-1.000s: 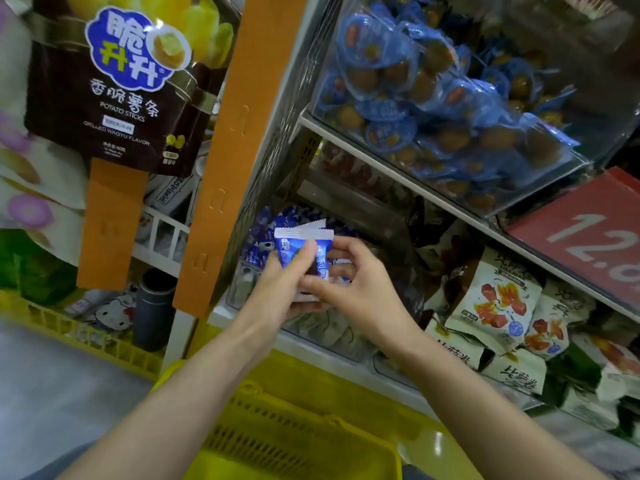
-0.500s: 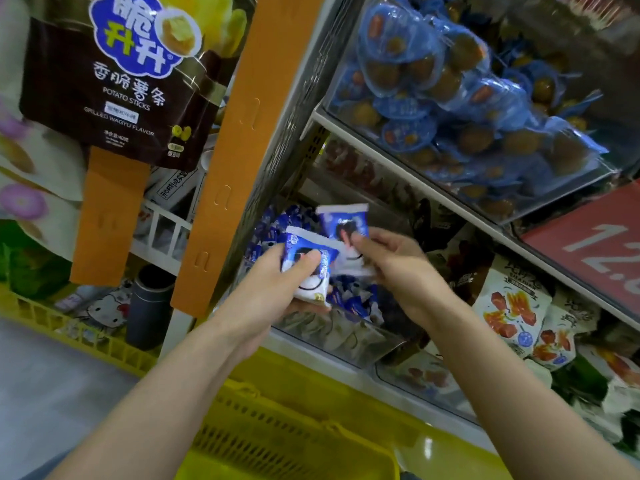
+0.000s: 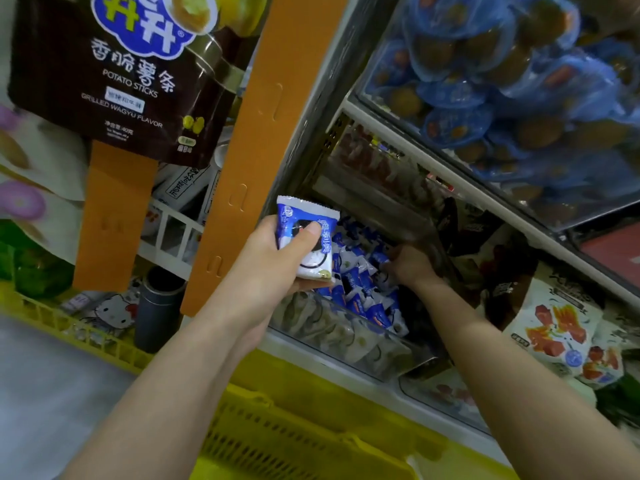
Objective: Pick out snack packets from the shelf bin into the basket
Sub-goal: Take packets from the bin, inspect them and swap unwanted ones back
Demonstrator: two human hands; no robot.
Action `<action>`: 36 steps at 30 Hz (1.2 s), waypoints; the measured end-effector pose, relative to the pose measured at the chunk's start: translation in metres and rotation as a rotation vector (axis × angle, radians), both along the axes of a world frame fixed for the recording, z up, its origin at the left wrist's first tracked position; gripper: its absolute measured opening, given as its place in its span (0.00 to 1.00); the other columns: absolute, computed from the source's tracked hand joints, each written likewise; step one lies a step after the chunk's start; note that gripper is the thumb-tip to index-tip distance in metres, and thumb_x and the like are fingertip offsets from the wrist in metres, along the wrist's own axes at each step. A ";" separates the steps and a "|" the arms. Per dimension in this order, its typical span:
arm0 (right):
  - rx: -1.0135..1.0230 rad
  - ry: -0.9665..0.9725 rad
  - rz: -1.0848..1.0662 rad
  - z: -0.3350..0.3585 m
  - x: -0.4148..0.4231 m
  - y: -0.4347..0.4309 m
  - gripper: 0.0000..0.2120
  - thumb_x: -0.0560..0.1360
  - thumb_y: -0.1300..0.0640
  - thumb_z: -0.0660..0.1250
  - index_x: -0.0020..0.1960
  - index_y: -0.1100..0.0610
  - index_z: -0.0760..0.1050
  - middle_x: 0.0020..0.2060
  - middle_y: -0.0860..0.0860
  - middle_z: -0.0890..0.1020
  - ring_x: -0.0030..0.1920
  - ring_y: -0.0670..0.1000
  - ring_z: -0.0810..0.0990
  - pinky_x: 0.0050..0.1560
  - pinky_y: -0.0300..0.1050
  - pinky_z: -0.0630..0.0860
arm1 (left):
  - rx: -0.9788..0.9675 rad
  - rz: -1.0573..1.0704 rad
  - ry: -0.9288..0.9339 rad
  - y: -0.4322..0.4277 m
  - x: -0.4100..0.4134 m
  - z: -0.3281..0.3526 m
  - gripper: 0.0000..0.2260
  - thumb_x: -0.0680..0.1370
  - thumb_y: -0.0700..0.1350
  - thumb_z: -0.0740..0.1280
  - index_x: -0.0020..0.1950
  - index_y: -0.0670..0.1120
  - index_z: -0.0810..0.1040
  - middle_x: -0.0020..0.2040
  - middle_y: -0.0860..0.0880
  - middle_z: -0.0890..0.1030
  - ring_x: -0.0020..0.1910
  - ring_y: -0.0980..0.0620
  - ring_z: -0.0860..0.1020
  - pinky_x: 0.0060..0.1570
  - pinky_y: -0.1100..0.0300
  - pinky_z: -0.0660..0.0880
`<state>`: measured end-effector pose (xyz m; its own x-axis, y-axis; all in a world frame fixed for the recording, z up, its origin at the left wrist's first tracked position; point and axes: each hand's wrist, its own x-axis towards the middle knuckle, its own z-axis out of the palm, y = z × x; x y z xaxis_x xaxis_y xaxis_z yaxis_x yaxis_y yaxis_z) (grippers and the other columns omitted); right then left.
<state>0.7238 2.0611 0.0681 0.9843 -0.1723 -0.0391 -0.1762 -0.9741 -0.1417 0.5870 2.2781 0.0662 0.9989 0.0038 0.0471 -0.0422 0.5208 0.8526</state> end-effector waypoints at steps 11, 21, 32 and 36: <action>0.091 0.047 -0.025 -0.017 0.009 0.012 0.11 0.79 0.57 0.58 0.54 0.62 0.76 0.59 0.63 0.76 0.61 0.60 0.73 0.58 0.46 0.69 | 0.066 -0.014 0.024 -0.004 0.004 -0.003 0.08 0.78 0.47 0.63 0.56 0.49 0.74 0.47 0.49 0.83 0.38 0.57 0.82 0.37 0.64 0.80; 0.439 -0.379 0.174 -0.002 -0.047 0.035 0.13 0.81 0.54 0.54 0.55 0.59 0.74 0.44 0.54 0.78 0.45 0.53 0.77 0.40 0.41 0.67 | 0.253 -0.075 -0.003 -0.015 -0.009 -0.016 0.09 0.77 0.49 0.65 0.56 0.54 0.76 0.50 0.55 0.83 0.47 0.60 0.81 0.49 0.63 0.76; 0.951 -0.165 0.387 -0.006 -0.168 0.020 0.04 0.73 0.60 0.68 0.41 0.53 0.79 0.33 0.46 0.81 0.33 0.42 0.78 0.39 0.42 0.76 | 0.486 -0.140 -0.044 -0.048 -0.046 -0.038 0.11 0.75 0.40 0.68 0.56 0.46 0.75 0.50 0.51 0.82 0.47 0.62 0.79 0.43 0.73 0.73; 1.037 -0.023 0.363 -0.031 -0.187 0.010 0.06 0.72 0.61 0.70 0.38 0.52 0.79 0.29 0.45 0.82 0.32 0.41 0.79 0.36 0.36 0.77 | 0.577 -0.125 0.023 -0.058 -0.058 -0.055 0.06 0.77 0.45 0.64 0.42 0.44 0.76 0.38 0.50 0.81 0.37 0.58 0.78 0.36 0.69 0.72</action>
<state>0.5367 2.0712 0.0373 0.9720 0.2341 0.0212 0.1100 -0.3730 -0.9213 0.5290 2.2200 0.0115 0.9909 -0.1339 -0.0147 0.0111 -0.0280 0.9995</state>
